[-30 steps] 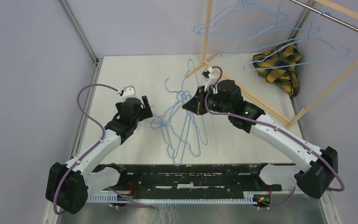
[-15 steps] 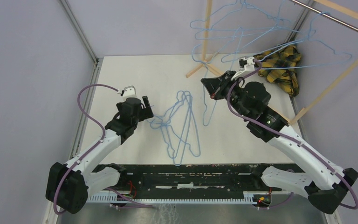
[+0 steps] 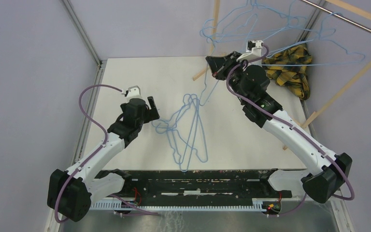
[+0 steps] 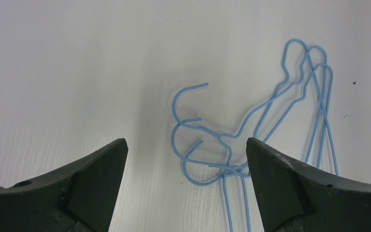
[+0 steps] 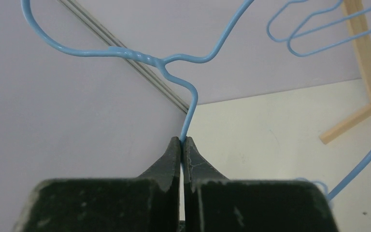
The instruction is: Organize the hangers
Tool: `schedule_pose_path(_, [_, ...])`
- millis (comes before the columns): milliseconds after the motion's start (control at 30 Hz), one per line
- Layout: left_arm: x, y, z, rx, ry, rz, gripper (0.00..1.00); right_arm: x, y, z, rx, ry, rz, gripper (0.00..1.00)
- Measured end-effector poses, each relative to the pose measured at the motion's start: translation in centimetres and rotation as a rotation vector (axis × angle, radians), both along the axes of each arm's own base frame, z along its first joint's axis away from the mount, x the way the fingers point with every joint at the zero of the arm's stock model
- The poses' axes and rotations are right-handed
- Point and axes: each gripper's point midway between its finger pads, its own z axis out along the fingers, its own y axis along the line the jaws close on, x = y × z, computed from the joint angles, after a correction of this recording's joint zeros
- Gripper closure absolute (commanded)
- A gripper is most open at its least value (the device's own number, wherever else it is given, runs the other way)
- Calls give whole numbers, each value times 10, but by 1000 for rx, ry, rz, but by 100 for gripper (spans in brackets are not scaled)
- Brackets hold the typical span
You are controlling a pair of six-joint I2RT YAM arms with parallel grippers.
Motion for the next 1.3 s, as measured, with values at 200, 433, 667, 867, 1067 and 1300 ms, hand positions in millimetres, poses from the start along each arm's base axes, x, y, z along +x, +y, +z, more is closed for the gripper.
schedule_pose_path(200, [-2, 1, 0, 2, 4, 0, 1, 8, 13, 36, 101, -50, 53, 100])
schedule_pose_path(433, [-2, 1, -1, 3, 8, -1, 1, 21, 12, 71, 194, -99, 72, 99])
schedule_pose_path(667, [-3, 1, -1, 5, 12, -1, 1, 35, 2, 90, 281, -119, 62, 99])
schedule_pose_path(867, [-3, 1, -1, 5, 12, 0, 1, 46, -6, 93, 293, -126, 14, 99])
schedule_pose_path(1067, [-3, 1, -1, 5, 12, 0, 1, 82, -40, 98, 306, -141, -96, 99])
schedule_pose_path(1300, [-3, 1, -2, 6, 13, 0, 1, 109, -76, 93, 333, -128, -173, 99])
